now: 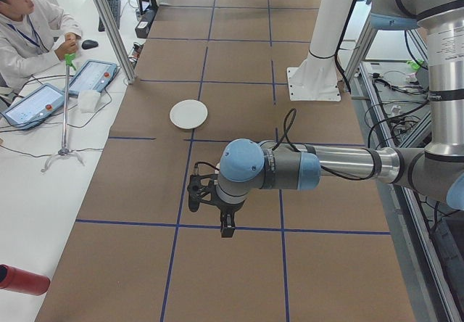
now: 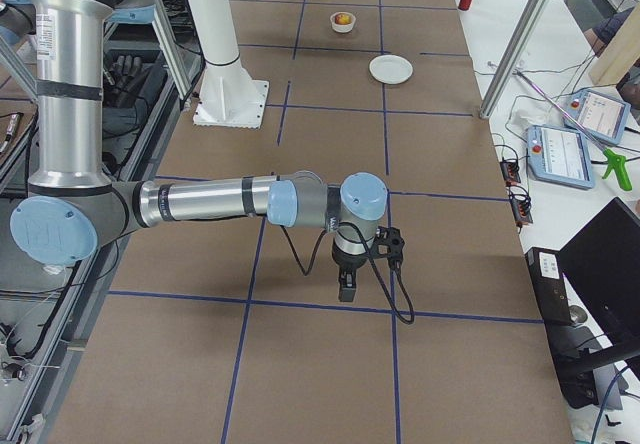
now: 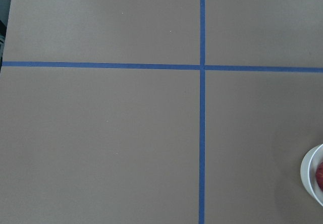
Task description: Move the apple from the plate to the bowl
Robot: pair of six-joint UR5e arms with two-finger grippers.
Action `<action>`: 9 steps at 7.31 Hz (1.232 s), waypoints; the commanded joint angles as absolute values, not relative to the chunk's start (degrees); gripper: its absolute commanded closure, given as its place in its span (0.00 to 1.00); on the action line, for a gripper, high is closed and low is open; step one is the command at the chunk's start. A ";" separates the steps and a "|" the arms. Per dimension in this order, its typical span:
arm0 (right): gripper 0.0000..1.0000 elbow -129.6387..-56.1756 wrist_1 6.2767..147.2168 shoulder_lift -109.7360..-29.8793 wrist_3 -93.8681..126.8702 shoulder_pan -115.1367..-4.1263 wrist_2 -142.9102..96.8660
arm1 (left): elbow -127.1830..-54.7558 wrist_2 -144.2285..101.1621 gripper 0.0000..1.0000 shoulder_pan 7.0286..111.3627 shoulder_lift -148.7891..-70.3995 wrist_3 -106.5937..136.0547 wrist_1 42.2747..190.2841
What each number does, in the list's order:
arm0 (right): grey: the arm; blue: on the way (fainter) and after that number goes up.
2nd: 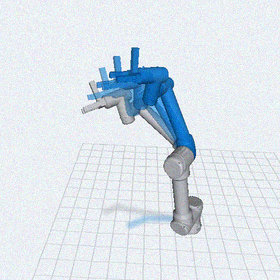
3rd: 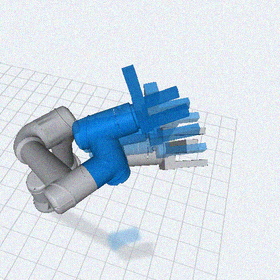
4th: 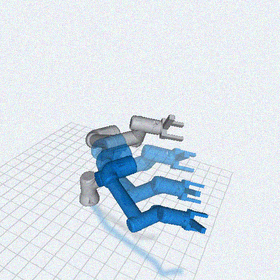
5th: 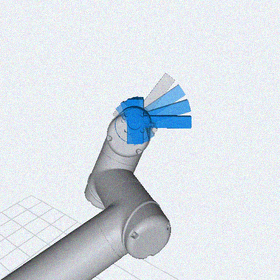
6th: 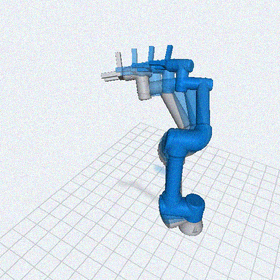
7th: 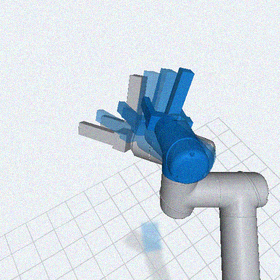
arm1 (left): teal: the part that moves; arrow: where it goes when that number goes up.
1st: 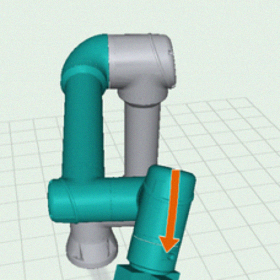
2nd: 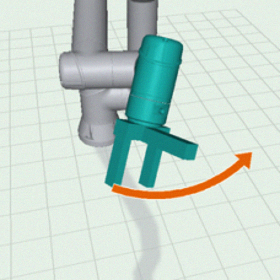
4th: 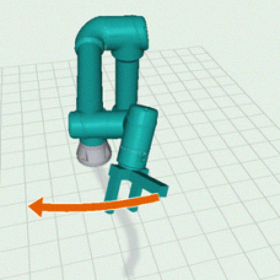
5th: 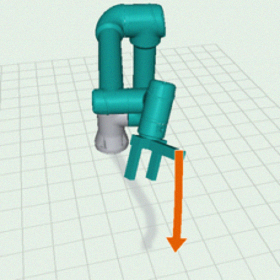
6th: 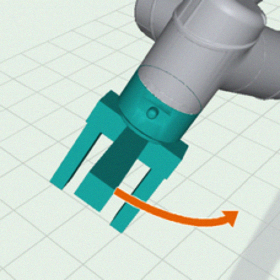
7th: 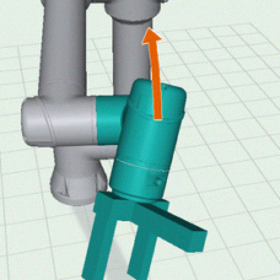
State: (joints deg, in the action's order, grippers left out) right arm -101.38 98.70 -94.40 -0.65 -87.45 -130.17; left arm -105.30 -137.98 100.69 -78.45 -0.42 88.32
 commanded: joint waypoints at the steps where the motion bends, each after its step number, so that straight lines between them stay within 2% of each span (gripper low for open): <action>1: 0.00 -101.34 98.70 -94.39 -0.62 -87.45 -130.17 | -104.15 -138.34 0.01 100.81 -78.40 -0.44 87.80; 9: 0.00 -101.34 98.70 -94.39 -0.62 -87.45 -130.17 | -104.94 -135.02 0.00 100.63 -76.46 -1.23 88.59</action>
